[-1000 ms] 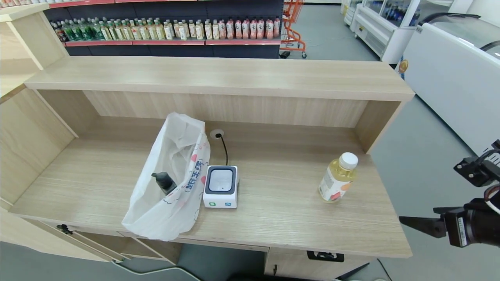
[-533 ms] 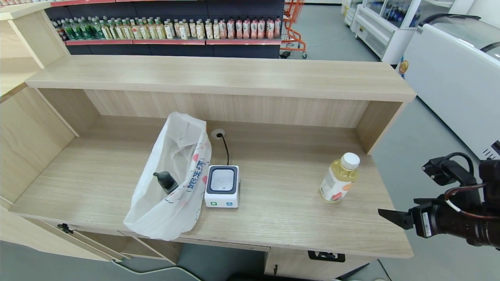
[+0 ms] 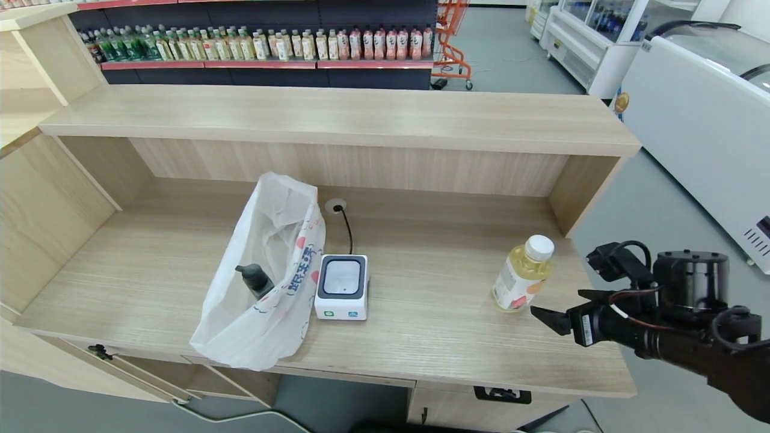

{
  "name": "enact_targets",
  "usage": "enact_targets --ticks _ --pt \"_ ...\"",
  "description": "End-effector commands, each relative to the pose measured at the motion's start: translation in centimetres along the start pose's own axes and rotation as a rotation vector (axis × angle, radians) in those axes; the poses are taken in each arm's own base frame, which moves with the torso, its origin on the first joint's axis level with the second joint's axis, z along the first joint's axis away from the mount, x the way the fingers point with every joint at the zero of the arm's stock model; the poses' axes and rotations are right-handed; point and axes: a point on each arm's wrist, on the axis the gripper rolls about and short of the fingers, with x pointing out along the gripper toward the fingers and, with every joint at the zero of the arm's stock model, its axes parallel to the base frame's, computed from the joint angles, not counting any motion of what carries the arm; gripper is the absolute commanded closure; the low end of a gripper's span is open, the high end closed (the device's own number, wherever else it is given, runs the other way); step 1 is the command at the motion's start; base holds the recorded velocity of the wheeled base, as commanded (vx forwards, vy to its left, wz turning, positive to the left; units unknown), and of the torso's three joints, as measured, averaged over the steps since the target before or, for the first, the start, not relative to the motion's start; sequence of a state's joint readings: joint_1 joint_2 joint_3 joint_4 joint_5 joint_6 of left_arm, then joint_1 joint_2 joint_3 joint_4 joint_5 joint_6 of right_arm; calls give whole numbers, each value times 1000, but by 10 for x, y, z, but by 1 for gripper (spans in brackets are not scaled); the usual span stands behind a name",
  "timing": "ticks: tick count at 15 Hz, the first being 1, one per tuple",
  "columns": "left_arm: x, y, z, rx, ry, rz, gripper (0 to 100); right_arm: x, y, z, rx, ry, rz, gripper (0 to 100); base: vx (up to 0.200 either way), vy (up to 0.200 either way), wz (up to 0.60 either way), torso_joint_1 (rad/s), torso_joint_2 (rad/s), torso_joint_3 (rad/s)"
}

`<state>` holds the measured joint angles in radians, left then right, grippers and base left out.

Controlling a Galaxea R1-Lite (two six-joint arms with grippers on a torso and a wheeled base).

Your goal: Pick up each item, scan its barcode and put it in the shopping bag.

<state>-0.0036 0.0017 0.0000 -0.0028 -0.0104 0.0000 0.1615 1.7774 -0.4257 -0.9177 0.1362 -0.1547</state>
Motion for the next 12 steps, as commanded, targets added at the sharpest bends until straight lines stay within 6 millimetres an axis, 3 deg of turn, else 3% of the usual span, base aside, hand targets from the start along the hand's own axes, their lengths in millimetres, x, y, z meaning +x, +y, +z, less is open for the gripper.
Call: enact_targets --ticks 1,4,8,12 --pt "0 0 0 0 0 0 0 24 12 -9 -15 25 47 0 0 0 0 0 0 0" --pt "0 0 0 0 0 0 0 40 22 -5 -48 -30 74 0 0 0 0 0 0 0" --pt "0 0 0 0 0 0 0 62 21 6 -83 -87 -21 0 0 0 0 0 0 0" --pt "0 0 0 0 0 0 0 78 23 10 -83 -108 -8 0 0 0 0 0 0 0"
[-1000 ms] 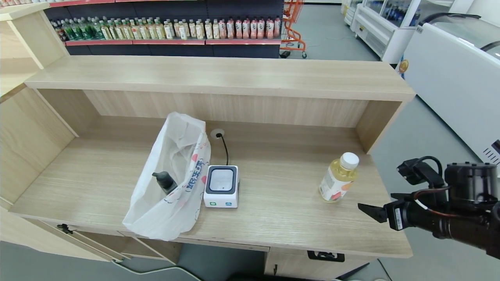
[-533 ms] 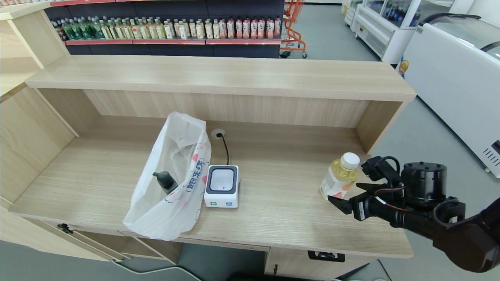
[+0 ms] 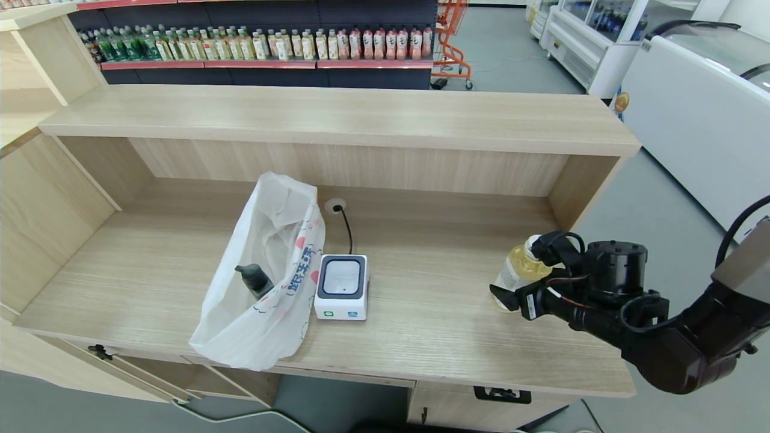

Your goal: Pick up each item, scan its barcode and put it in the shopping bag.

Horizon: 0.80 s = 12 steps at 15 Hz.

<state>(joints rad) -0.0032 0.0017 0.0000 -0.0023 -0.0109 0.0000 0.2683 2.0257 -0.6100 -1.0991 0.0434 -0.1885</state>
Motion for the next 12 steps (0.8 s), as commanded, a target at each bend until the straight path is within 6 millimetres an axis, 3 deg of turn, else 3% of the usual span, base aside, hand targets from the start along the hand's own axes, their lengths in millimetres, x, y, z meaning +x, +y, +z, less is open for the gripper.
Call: enact_targets --ticks 1,6,11,12 --pt "0 0 0 0 -1 0 0 13 2 -1 1 -6 6 0 0 0 0 0 0 0" --pt "0 0 0 0 -1 0 0 39 14 0 -15 -71 30 0 0 0 0 0 0 0" --pt "0 0 0 0 -1 0 0 43 19 0 -20 -78 51 0 0 0 0 0 0 0" --pt "0 0 0 0 -1 0 0 43 17 -1 -23 -77 61 100 0 0 0 0 0 0"
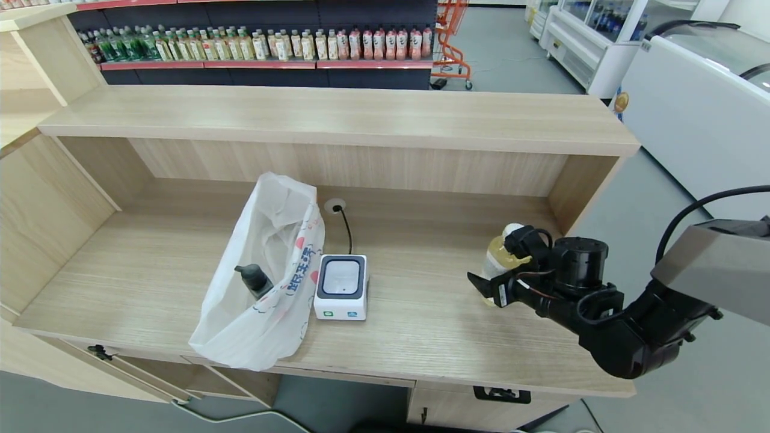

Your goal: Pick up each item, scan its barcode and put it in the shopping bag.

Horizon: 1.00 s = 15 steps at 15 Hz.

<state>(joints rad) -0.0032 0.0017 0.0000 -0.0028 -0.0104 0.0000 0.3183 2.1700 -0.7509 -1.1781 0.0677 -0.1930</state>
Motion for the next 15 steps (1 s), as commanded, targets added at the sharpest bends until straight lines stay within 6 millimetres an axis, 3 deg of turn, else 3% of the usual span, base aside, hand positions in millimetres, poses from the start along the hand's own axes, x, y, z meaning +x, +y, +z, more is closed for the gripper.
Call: enact_targets --ticks 1,9,11,15 --pt "0 0 0 0 0 0 0 1 0 -3 -1 9 7 100 0 0 0 0 0 0" --pt "0 0 0 0 0 0 0 0 -1 -2 -64 0 1 100 0 0 0 0 0 0" --pt "0 0 0 0 0 0 0 -3 -5 6 -52 -29 -7 100 0 0 0 0 0 0" --pt "0 0 0 0 0 0 0 -49 -19 45 21 -1 90 100 0 0 0 0 0 0"
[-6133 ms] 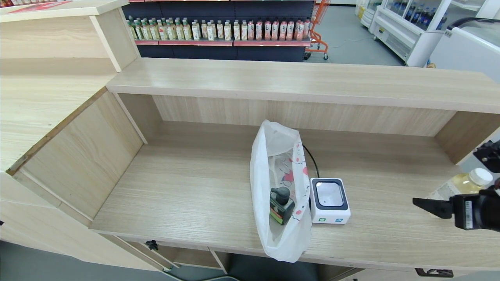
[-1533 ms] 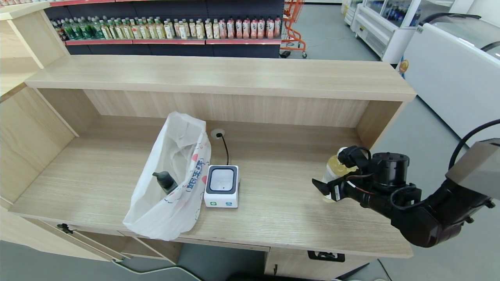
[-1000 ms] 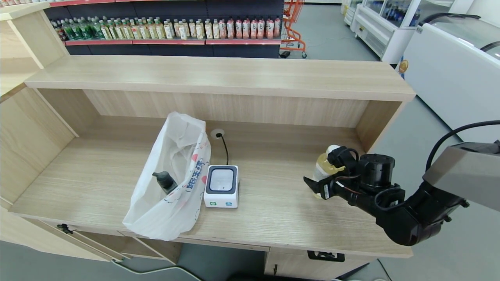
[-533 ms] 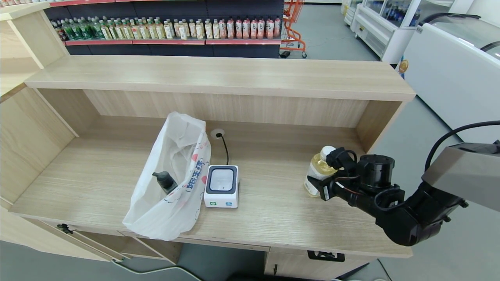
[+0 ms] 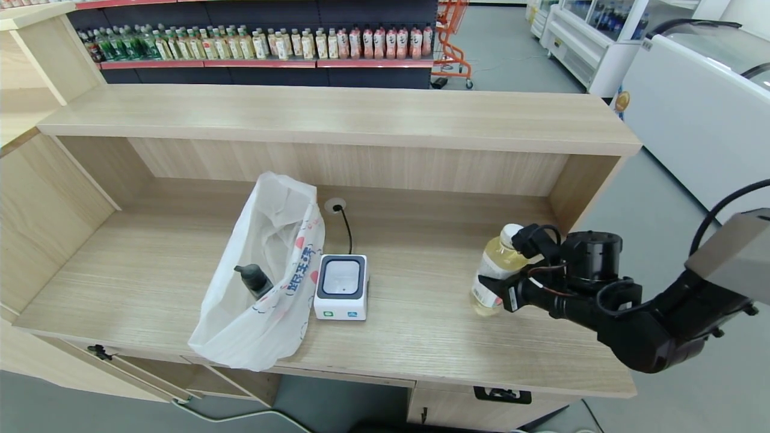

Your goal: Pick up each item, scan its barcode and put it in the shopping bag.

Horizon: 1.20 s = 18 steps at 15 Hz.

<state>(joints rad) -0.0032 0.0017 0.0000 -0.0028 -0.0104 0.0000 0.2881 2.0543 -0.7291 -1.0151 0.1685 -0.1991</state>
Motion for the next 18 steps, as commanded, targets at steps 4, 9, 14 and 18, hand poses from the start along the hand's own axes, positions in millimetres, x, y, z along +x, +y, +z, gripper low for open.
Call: enact_targets --ticks 4,9,14,18 --pt "0 0 0 0 0 0 0 -75 0 45 74 -107 194 100 0 0 0 0 0 0" --pt "0 0 0 0 0 0 0 -111 37 36 154 -85 519 100 0 0 0 0 0 0" --pt "0 0 0 0 0 0 0 -127 63 44 157 -33 671 100 0 0 0 0 0 0" --pt "0 0 0 0 0 0 0 -125 70 48 117 -48 702 100 0 0 0 0 0 0"
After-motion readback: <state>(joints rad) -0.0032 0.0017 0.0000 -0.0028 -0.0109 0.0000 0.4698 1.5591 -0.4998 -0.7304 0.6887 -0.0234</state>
